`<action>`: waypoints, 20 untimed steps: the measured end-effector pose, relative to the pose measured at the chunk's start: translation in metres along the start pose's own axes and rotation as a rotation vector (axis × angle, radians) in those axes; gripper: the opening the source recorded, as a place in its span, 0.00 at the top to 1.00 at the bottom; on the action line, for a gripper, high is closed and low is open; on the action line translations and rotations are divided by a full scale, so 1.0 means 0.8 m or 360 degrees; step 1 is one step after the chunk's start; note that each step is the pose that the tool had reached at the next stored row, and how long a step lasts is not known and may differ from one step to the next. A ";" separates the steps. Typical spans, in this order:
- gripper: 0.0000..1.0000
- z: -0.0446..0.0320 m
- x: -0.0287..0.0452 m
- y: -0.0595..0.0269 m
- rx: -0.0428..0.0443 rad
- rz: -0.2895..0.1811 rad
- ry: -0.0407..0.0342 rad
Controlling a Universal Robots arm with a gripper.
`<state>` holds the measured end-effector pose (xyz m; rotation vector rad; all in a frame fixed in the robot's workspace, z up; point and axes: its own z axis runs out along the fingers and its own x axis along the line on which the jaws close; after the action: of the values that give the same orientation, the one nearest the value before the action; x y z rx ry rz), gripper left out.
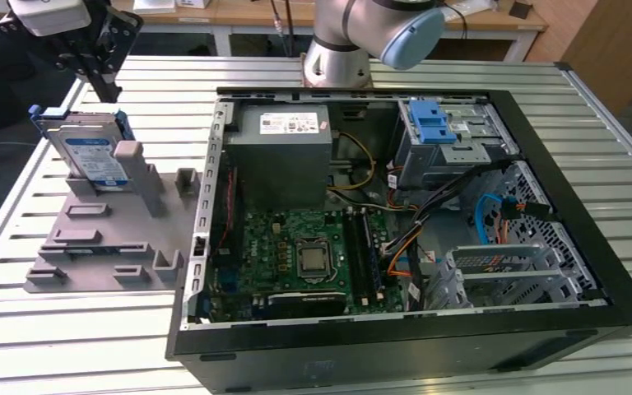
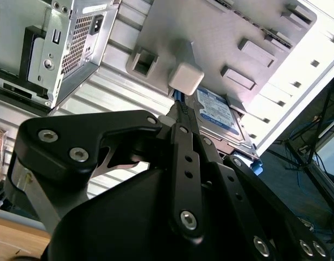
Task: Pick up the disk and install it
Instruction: 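Reach for the disk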
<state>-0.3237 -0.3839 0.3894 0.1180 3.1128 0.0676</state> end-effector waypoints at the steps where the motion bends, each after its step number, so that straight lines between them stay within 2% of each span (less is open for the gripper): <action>1: 0.89 0.0000 0.0007 0.000 0.0000 0.0000 0.0000; 9: 0.89 0.0001 0.0071 0.000 0.0000 0.0000 0.0000; 16: 0.89 0.0004 0.0233 0.004 0.0000 0.0000 0.0000; 20: 0.89 0.0015 0.0361 0.015 0.0000 0.0000 0.0000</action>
<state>-0.3515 -0.3698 0.3880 0.1180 3.1130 0.0676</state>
